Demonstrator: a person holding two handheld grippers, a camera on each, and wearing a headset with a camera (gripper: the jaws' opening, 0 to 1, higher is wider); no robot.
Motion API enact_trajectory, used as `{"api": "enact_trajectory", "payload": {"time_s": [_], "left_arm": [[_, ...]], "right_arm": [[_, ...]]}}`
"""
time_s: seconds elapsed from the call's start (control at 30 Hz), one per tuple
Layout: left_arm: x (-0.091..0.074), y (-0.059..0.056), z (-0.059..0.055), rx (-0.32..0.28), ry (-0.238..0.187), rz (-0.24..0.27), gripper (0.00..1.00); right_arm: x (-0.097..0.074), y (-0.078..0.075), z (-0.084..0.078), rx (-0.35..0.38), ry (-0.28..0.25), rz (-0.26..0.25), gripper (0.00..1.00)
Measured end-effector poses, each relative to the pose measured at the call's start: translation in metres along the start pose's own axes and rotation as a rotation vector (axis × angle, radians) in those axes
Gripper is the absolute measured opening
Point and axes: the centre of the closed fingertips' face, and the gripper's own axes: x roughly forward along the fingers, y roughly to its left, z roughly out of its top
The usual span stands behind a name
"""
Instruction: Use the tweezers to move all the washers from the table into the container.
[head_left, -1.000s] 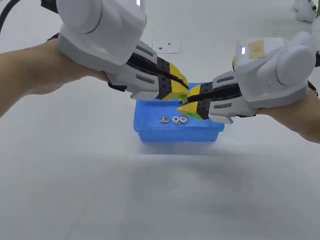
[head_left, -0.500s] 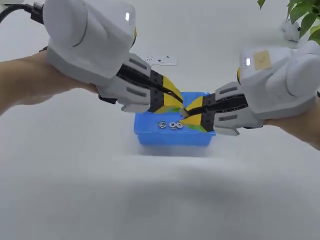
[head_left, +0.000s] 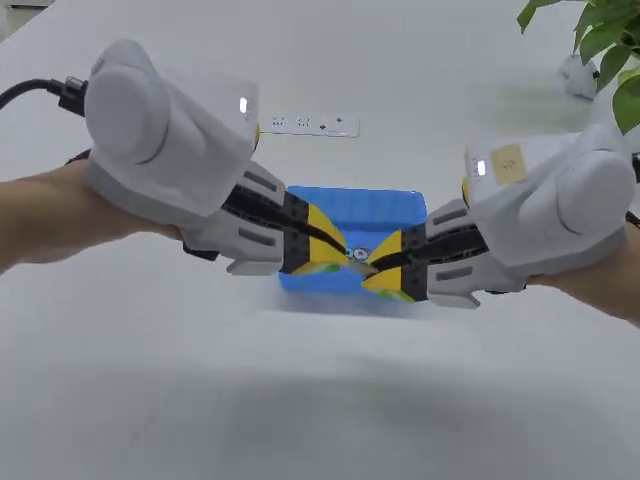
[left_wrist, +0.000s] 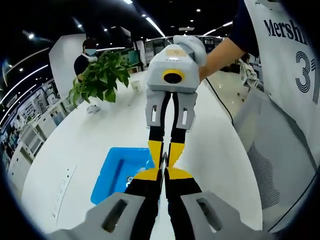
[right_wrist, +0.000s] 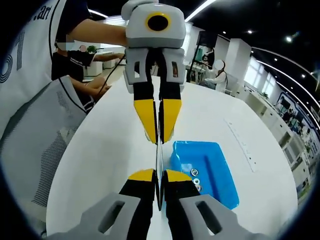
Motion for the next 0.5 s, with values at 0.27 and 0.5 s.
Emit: {"api": "enact_trajectory", "payload": {"time_s": [0.27,0.5], "left_arm": [[0.012,-0.004,-0.021,-0.009,0.047,-0.01,0.06],[0.029,-0.005,-0.046,-0.045,0.085,-0.023,0.06]], "right_arm": [[0.007,0.006,-0.013,0.014,0.028,0.03,0.07],[0.018,0.011,-0.031,0.01,0.077,0.051,0.07]]}}
